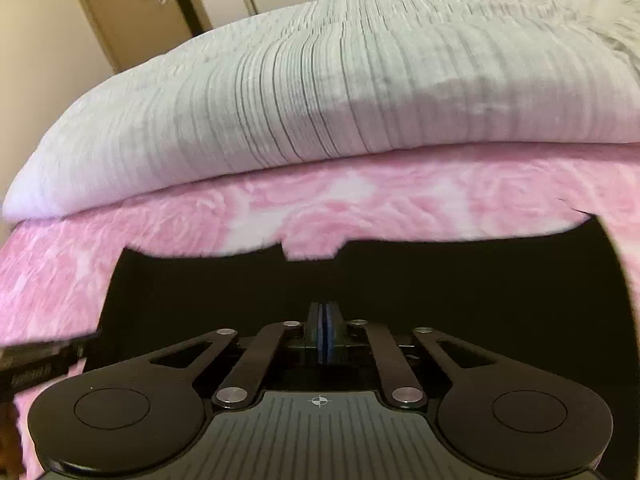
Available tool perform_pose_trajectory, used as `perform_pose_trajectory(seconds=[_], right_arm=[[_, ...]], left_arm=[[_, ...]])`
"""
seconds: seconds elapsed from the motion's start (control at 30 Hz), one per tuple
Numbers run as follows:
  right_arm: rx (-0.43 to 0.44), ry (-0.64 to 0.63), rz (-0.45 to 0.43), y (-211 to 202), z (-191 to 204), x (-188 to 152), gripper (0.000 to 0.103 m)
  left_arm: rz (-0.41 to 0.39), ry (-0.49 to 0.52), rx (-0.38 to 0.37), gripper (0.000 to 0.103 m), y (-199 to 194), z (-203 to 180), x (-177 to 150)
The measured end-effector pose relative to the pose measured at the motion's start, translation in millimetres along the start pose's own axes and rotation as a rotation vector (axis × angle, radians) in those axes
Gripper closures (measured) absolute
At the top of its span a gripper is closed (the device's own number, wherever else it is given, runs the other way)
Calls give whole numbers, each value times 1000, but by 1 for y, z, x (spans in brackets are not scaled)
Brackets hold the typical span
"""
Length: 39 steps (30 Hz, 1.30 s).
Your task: Fold clothes
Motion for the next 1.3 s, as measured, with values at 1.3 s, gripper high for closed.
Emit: perform_pose_trajectory(seconds=[1.3], right_arm=[[-223,-66,174,-305,-38,-362,80]], left_arm=[[189,72,100,90,-284,-88,-339]])
Point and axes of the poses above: each gripper's, at about its wrist camera, not at the fingertips, and y roughly the way its jaws point, z to its left, x to its top, the point moved 2 cm from there along y, roughly the way its jaws point, and after that the axes turned 4 degrees about -x, right-handed, at the moved point
